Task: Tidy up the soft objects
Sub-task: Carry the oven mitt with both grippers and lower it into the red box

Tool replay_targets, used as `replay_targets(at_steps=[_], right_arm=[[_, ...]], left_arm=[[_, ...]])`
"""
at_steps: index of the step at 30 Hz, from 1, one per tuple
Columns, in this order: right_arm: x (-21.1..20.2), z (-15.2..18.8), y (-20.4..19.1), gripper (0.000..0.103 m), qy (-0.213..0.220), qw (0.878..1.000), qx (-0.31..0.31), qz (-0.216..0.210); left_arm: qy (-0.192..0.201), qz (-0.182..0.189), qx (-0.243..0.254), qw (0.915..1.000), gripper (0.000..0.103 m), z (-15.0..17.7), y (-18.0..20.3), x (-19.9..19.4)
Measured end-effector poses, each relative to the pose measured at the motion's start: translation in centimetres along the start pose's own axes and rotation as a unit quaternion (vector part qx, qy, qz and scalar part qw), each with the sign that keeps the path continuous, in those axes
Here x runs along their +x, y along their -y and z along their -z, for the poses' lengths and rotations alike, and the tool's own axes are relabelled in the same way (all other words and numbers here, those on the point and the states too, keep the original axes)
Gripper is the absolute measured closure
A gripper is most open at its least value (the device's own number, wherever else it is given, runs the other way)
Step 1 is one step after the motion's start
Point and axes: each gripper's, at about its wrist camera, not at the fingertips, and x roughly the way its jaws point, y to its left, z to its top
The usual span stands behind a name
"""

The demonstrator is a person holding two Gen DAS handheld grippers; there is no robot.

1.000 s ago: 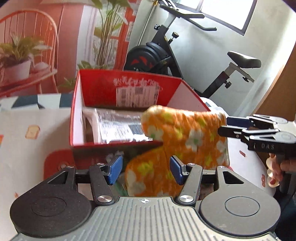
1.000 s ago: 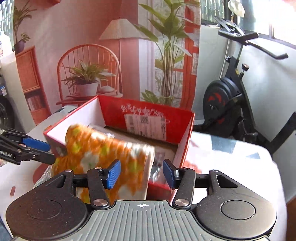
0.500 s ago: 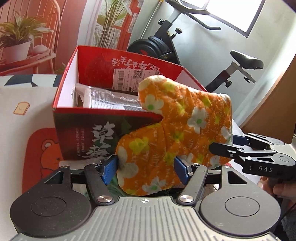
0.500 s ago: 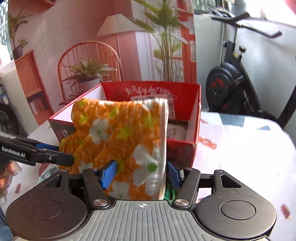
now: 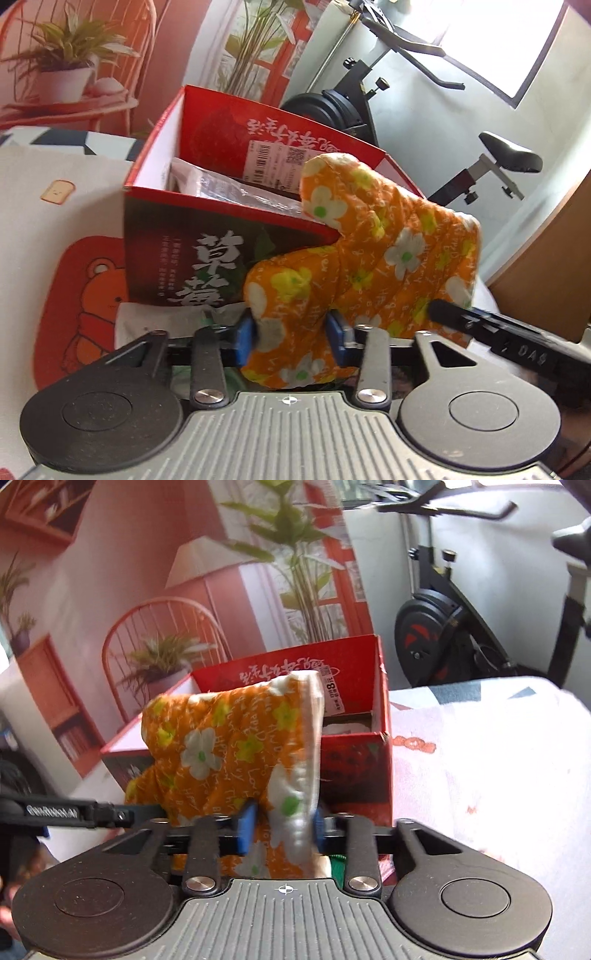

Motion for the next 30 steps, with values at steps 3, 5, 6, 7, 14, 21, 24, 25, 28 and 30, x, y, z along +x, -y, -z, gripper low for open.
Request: replay_targets(at_steps=[3,5,6,7,14,21,24,25,28,30], right_arm=[[-0.7,0.1,0.4,0.092,0.003,1.0,0.007,-0.009],[-1.2,0.1,0.2,0.094,0.01,1.0,0.005,-0.015],[-1.5,0.1,-0.1,0.094,0.015,1.0,0.002,-0.017],[-1.8,0.2,-0.3,0.094,0.02,1.0,-0.002,-0.02],[-3.2,-0.4,-3.0,0.095,0.047,0.997,-0.055,-0.04],[-3.6,-3.5,-5.0,0.095,0.068,0.992,-0.09,-0.056],[-2.9,-6.8,-5.2,0.095,0.073,0.991,-0.093,-0.061],[-2.5,-8.0,-5.3,0.095,0.072,0.991,-0.092,-0.063],[-0.7,-11.2,-5.1,0.095,0.06,0.992,-0.091,-0.059],[0.7,-12.7,-4.9,0.095,0.044,0.993,-0.092,-0.052]], left_arm=[[0.007,-0.014,0.017,0.9997,0.083,0.1,0.3,-0.6],[0.018,-0.017,0.016,0.9996,0.085,0.2,0.5,-1.2],[0.024,-0.019,0.018,0.9994,0.087,0.4,0.6,-1.5],[0.031,-0.02,0.021,0.9991,0.087,0.5,0.8,-1.9],[0.065,-0.024,0.028,0.9972,0.089,1.0,1.3,-3.9],[0.121,-0.033,0.041,0.9912,0.09,-1.4,1.8,-6.3],[0.139,-0.043,0.064,0.9874,0.09,-3.7,2.4,-6.5],[0.144,-0.044,0.066,0.9864,0.09,-4.5,2.5,-6.5],[0.142,-0.044,0.068,0.9864,0.09,-6.9,2.6,-5.9],[0.126,-0.047,0.071,0.9884,0.09,-8.1,2.7,-4.9]])
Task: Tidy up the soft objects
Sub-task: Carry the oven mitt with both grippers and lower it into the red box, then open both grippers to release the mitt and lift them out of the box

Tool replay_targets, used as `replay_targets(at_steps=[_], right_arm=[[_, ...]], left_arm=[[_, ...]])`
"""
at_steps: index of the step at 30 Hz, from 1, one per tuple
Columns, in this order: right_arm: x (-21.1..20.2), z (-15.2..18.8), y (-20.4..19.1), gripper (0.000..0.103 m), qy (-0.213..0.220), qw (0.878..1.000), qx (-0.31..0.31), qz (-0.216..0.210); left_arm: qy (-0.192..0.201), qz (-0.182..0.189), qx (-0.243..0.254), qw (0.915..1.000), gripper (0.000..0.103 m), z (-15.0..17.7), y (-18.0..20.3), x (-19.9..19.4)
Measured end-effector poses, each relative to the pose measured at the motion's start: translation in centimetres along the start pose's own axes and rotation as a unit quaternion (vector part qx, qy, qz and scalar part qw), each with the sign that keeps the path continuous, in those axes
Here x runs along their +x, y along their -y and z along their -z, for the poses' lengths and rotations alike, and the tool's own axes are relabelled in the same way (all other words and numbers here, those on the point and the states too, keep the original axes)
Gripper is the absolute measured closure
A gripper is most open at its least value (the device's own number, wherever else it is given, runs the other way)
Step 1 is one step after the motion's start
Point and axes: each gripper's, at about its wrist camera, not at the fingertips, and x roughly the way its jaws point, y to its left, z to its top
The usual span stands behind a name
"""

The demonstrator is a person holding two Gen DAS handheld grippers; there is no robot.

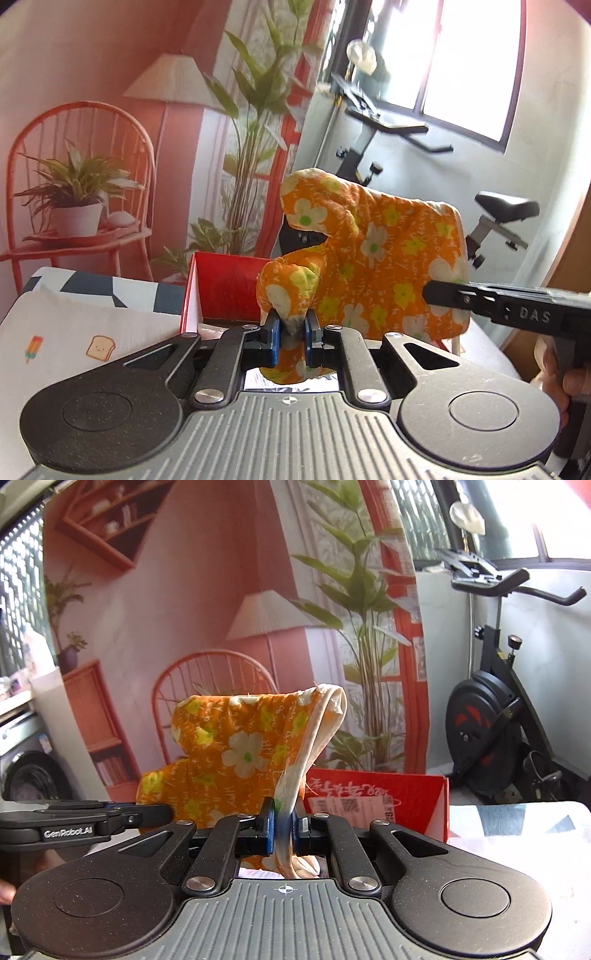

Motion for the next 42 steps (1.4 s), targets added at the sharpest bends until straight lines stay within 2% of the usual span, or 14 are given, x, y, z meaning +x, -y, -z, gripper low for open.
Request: replay_targets(at_steps=[5,9,14,19,22,28,30,31,33,34,35,38,40,42], right_arm=[[4.1,-0.6,1.5,0.095,-0.068,0.997,0.013,0.025],[7.0,0.8,2.6,0.095,-0.126,0.991,0.033,0.041],[9.7,3.3,3.7,0.095,-0.185,0.979,0.054,0.063],[11.2,5.1,4.2,0.095,-0.214,0.971,0.08,0.071],[11.6,5.9,3.8,0.095,-0.223,0.969,0.071,0.074],[11.8,6.0,4.2,0.094,-0.225,0.968,0.079,0.08],[11.6,6.0,4.3,0.088,-0.215,0.969,0.081,0.088],[11.2,6.0,4.4,0.084,-0.202,0.971,0.087,0.091],[10.4,5.9,4.5,0.074,-0.175,0.976,0.098,0.089],[10.0,5.8,4.4,0.074,-0.162,0.978,0.098,0.091],[9.7,5.6,4.3,0.072,-0.153,0.979,0.095,0.096],[8.4,5.2,3.9,0.052,-0.113,0.984,0.082,0.108],[7.2,5.0,3.8,0.046,-0.085,0.987,0.082,0.109],[6.3,4.9,3.6,0.038,-0.065,0.988,0.074,0.118]], left_arm=[[-0.081,0.014,-0.029,0.9962,0.09,-0.6,-1.1,4.7],[-0.146,0.014,-0.027,0.9889,0.09,0.2,-1.5,8.3],[-0.201,0.015,-0.041,0.9786,0.09,1.0,-1.9,11.5],[-0.225,0.033,-0.076,0.9707,0.089,1.8,-2.2,12.4],[-0.227,0.027,-0.056,0.9718,0.089,2.2,-1.5,12.6],[-0.227,0.024,-0.059,0.9719,0.089,2.2,-1.4,12.8],[-0.218,0.03,-0.057,0.9739,0.086,2.0,-1.2,12.6],[-0.212,0.036,-0.057,0.975,0.082,1.9,-1.1,12.2],[-0.2,0.051,-0.067,0.9761,0.056,1.7,-1.2,11.6],[-0.19,0.053,-0.07,0.9777,0.052,1.5,-1.2,11.2],[-0.18,0.052,-0.069,0.9799,0.048,1.3,-1.1,10.8],[-0.158,0.045,-0.058,0.9846,0.047,0.7,-0.7,9.7],[-0.143,0.043,-0.051,0.9875,0.043,0.5,-0.5,8.8],[-0.126,0.041,-0.033,0.9907,0.032,0.4,-0.2,7.8]])
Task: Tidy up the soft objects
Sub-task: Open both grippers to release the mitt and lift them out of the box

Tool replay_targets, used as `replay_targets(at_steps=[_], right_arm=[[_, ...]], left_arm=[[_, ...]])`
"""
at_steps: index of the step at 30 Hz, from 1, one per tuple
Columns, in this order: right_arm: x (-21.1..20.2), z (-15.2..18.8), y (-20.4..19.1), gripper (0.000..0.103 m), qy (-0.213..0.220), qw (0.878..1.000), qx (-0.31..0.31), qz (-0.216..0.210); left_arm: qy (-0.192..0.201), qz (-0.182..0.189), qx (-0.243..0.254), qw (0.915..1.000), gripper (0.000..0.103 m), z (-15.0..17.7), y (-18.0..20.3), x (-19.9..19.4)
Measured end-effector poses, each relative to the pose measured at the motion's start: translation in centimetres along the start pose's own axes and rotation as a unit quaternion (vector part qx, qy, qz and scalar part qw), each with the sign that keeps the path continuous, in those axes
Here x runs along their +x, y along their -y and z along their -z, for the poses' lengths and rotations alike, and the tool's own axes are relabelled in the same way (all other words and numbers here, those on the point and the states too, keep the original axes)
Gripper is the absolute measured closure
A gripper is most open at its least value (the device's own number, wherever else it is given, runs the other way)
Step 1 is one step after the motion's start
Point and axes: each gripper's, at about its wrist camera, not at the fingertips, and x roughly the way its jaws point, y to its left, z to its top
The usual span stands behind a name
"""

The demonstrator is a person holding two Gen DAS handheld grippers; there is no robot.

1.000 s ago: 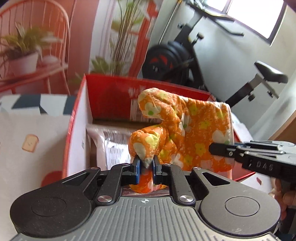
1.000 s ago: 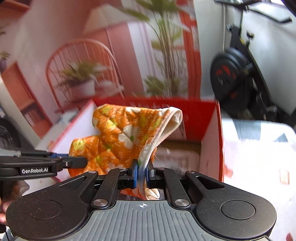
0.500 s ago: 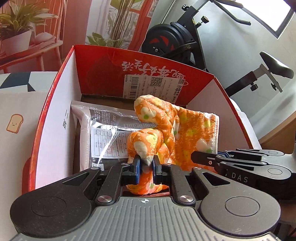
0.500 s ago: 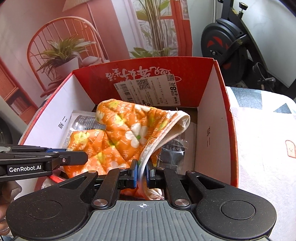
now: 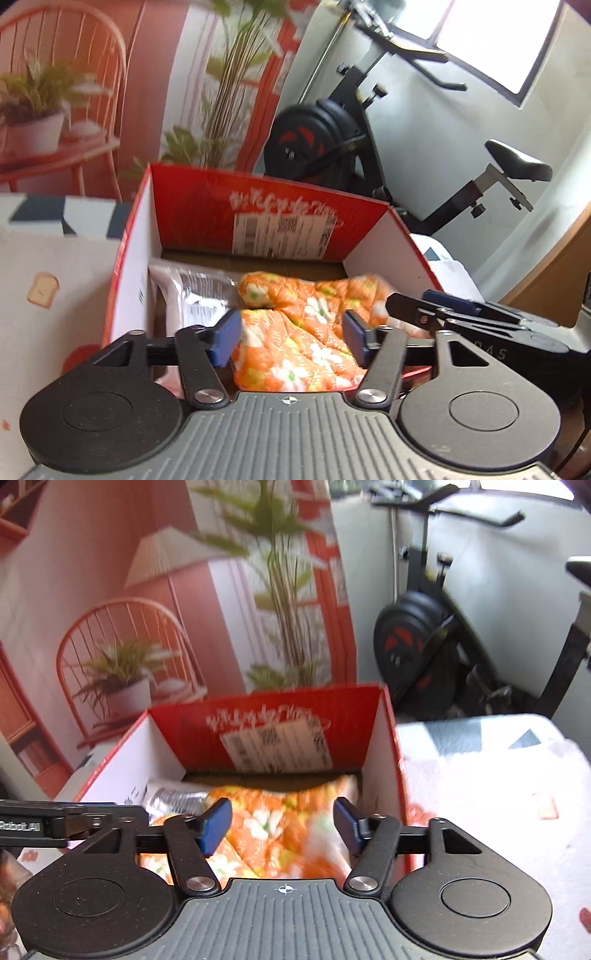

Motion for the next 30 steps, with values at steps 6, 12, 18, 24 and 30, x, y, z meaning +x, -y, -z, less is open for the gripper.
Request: replay_targets(at_steps=[6,12,18,24,30], right_arm=[[-3.2,0.9,-0.2,0.008,0.059,0.998,-0.02,0.013],[-6.4,3.1,-1.0,0.001,0.091,0.995,-0.033,0.016],[-8.9,6.9,-2.2,0.0,0.093,0.993,-0.072,0.004],[-10.3,12.0,-3.6,0.001,0.065,0.993,-0.097,-0.004],[-11.1,16.8,-3.9,0.0,-0.001,0.996,-0.091,-0.003]], left_arm=[[0.046,-0.016,0.054,0.9973,0.01,1.1,1.2,-3.3],[0.058,-0.034,0.079,0.9946,0.005,3.8,1.7,-6.3],[0.042,-0.054,0.07,0.9952,0.004,8.2,1.0,-8.4],[0.021,-0.062,0.027,0.9975,0.004,13.0,-0.8,-10.0],[0.0,-0.089,-0.002,0.996,0.004,17.2,-2.1,-10.1]])
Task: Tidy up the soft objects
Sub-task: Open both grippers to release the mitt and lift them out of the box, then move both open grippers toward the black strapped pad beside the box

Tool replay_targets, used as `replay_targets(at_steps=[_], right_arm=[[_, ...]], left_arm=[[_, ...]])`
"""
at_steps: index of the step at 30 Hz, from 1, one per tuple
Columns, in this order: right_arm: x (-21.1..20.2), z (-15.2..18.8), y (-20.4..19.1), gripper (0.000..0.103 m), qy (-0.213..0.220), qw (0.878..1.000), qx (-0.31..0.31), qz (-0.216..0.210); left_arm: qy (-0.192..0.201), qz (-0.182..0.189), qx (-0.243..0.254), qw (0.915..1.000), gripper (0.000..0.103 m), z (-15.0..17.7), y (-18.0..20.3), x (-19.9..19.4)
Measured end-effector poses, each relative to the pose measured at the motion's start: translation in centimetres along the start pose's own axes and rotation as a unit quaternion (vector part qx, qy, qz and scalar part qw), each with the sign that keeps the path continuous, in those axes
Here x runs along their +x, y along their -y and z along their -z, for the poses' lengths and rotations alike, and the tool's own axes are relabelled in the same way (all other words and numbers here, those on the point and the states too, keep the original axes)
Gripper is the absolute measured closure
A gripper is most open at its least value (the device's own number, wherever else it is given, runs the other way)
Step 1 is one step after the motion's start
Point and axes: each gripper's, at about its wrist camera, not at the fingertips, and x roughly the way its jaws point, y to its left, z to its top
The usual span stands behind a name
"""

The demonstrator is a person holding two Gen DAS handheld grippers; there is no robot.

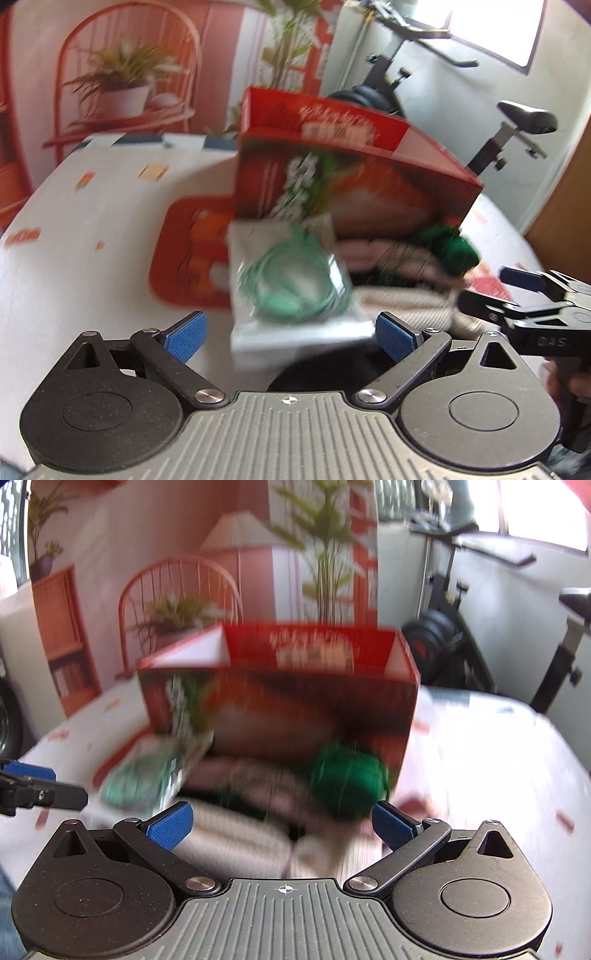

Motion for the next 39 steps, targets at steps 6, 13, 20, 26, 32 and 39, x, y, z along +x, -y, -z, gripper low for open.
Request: replay_targets(at_steps=[6,13,20,26,32,39], right_arm=[[-0.8,2.9,0.0,0.0,-0.037,0.999,0.031,0.003],[-0.3,4.0,2.4,0.0,-0.071,0.995,0.062,0.021],[1.7,5.1,1.8,0.0,-0.119,0.992,0.04,0.032],[1.6,5.4,1.3,0.0,-0.113,0.992,0.024,0.044],[1.8,5.4,1.3,0.0,-0.108,0.993,0.023,0.044],[1.6,5.6,1.4,0.0,-0.104,0.993,0.021,0.044]], left_arm=[[-0.053,-0.016,-0.019,0.9983,0.004,2.4,-0.7,1.5],[-0.072,-0.038,-0.031,0.9961,0.004,2.8,-2.6,3.0],[-0.077,-0.056,0.01,0.9954,0.0,3.5,-1.2,3.5],[-0.08,-0.065,0.024,0.9944,0.0,3.7,-0.8,3.3],[-0.08,-0.067,0.027,0.9942,0.0,3.8,-0.6,3.3],[-0.08,-0.071,0.029,0.9938,0.0,3.8,-0.4,3.3]])
